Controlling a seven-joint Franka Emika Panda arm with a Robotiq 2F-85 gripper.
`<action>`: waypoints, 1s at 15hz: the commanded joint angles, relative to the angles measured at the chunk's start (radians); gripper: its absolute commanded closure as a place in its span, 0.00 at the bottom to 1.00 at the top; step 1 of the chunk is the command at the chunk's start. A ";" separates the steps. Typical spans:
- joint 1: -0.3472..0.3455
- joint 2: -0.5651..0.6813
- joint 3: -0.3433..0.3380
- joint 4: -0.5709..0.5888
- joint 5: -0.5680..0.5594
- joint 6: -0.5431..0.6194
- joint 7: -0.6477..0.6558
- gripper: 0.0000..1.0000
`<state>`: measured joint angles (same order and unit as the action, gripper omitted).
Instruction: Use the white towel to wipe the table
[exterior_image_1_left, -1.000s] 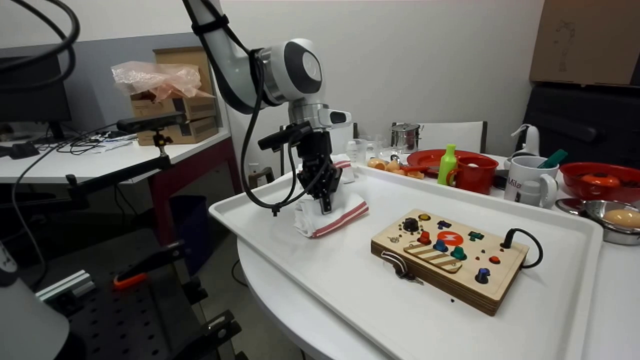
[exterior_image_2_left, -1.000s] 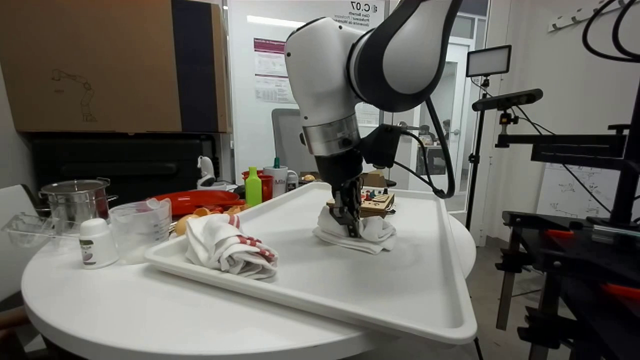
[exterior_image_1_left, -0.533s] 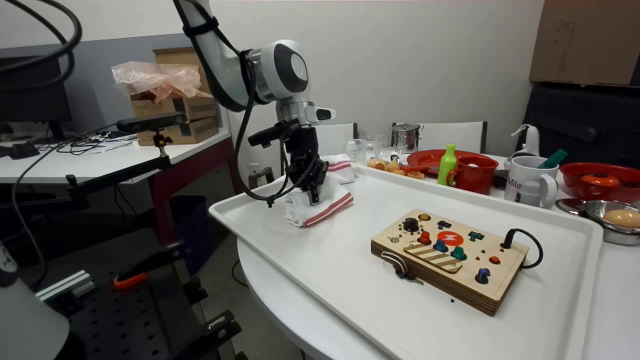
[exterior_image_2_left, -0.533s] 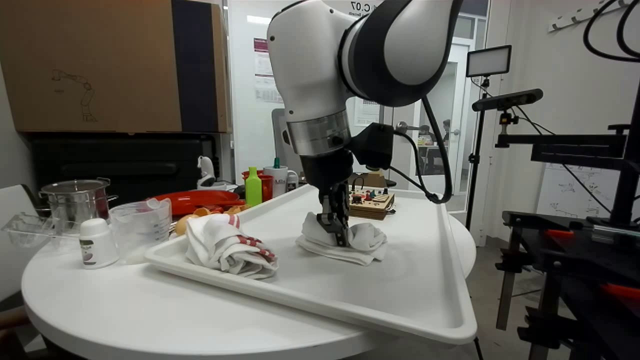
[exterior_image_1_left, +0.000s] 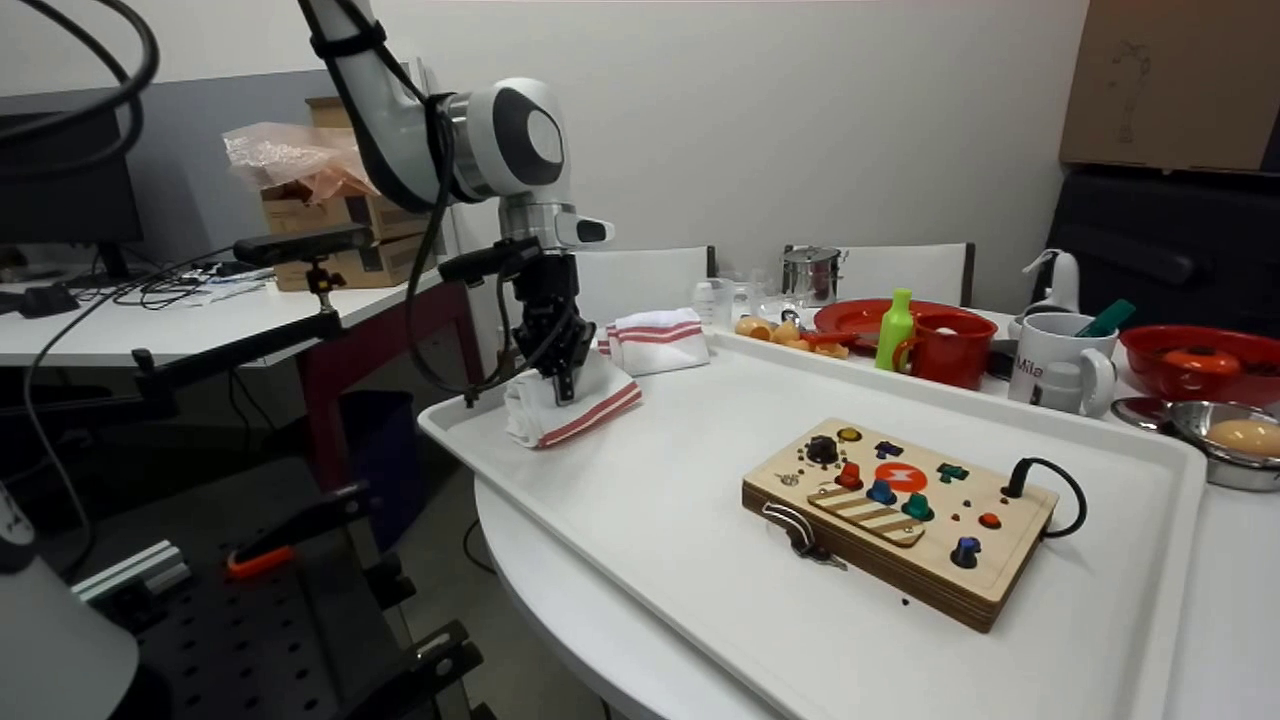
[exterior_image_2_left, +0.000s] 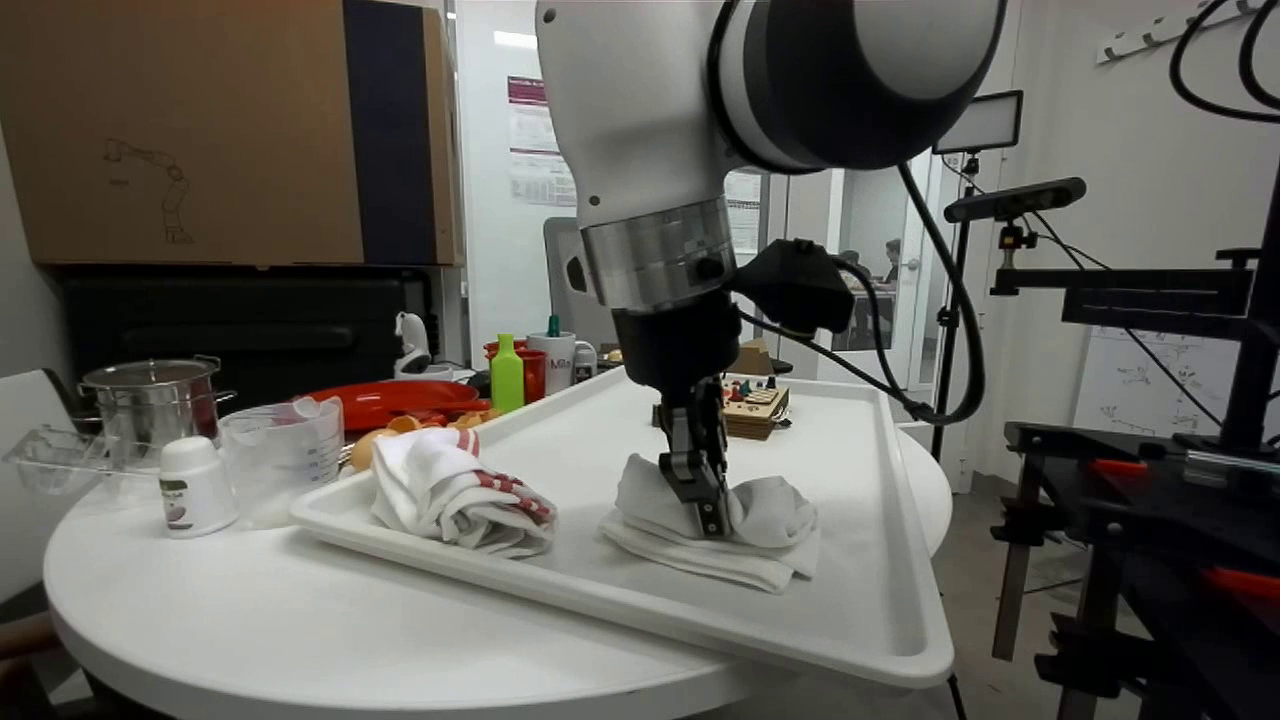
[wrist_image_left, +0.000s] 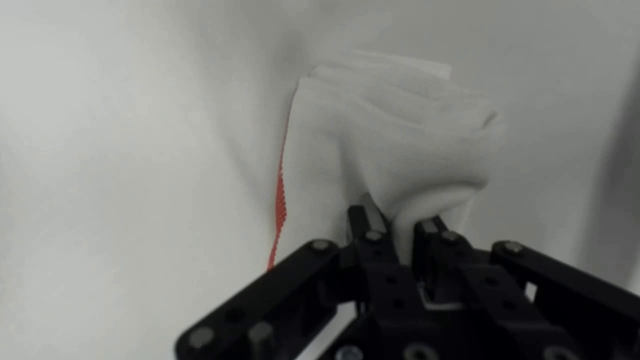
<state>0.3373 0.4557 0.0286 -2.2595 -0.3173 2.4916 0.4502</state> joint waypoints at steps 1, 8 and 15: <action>-0.019 -0.061 0.051 -0.068 0.100 -0.002 -0.037 0.97; 0.013 -0.046 0.042 -0.049 0.069 0.004 -0.016 0.97; 0.010 -0.053 0.047 -0.048 0.072 -0.001 -0.036 0.31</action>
<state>0.3429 0.4225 0.0771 -2.3006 -0.2453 2.4934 0.4346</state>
